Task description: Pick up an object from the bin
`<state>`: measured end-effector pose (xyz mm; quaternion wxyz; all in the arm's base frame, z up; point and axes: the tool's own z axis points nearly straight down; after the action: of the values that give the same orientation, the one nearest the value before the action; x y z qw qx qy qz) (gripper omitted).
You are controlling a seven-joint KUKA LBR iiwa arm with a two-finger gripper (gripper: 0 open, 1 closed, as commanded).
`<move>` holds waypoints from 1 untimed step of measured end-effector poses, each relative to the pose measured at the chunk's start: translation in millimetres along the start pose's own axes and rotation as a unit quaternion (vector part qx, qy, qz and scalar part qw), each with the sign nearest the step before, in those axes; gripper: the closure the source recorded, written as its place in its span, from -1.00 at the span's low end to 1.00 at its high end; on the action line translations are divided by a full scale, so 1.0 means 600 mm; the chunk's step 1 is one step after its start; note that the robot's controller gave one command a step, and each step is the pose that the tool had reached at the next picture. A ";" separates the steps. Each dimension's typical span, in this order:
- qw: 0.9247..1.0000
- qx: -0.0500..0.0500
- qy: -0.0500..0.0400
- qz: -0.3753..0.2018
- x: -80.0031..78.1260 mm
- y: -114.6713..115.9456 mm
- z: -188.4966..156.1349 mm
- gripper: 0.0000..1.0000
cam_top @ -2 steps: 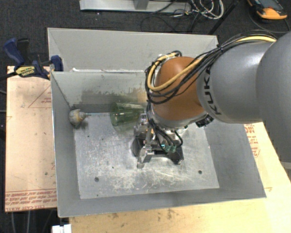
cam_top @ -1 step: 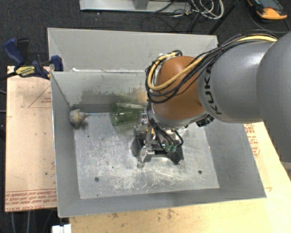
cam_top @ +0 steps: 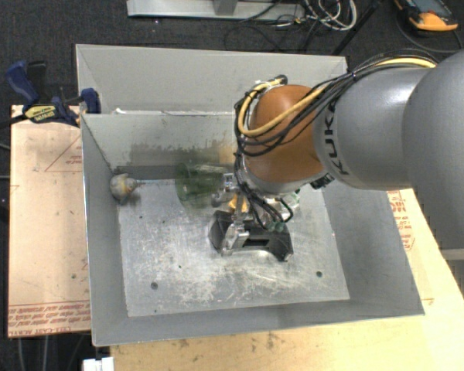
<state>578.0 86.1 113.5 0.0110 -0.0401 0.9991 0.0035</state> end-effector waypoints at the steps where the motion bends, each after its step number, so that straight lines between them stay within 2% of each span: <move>1: 0.995 0.002 0.009 -0.096 -0.003 -0.022 0.058 -1.00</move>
Offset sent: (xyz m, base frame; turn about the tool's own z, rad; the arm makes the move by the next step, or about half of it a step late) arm 0.0321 -0.0490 -0.0435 -0.1199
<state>581.3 73.4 78.7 0.0027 -0.1355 0.9908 0.0004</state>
